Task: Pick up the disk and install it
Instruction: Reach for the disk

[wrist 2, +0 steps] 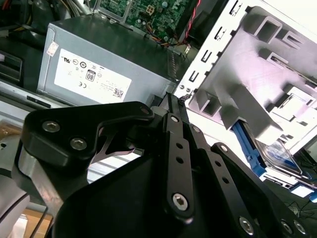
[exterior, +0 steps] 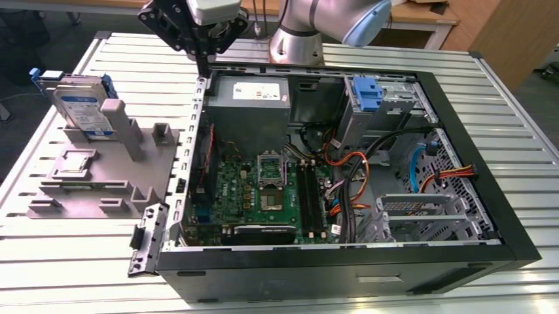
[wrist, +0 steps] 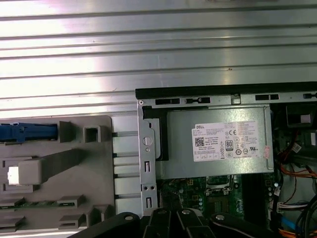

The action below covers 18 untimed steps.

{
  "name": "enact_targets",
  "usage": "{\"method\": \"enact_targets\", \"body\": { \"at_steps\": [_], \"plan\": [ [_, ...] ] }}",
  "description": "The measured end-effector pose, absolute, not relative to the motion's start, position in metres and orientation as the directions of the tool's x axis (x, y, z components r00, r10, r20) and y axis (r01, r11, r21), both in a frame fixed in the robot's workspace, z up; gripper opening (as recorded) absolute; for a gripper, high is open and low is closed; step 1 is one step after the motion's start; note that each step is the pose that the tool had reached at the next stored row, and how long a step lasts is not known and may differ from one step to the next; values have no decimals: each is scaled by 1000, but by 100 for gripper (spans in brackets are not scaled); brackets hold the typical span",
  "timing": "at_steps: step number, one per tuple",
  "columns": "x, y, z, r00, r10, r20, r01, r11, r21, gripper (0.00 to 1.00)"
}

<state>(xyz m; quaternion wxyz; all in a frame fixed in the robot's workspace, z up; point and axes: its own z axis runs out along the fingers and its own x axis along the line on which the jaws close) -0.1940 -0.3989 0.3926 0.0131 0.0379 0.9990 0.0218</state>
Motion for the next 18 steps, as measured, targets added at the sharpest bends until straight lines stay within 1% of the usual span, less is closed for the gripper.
{"method": "enact_targets", "body": {
  "at_steps": [18],
  "plan": [
    [-199,-399,393,-997,76,-24,75,996,44,10]
  ]
}}
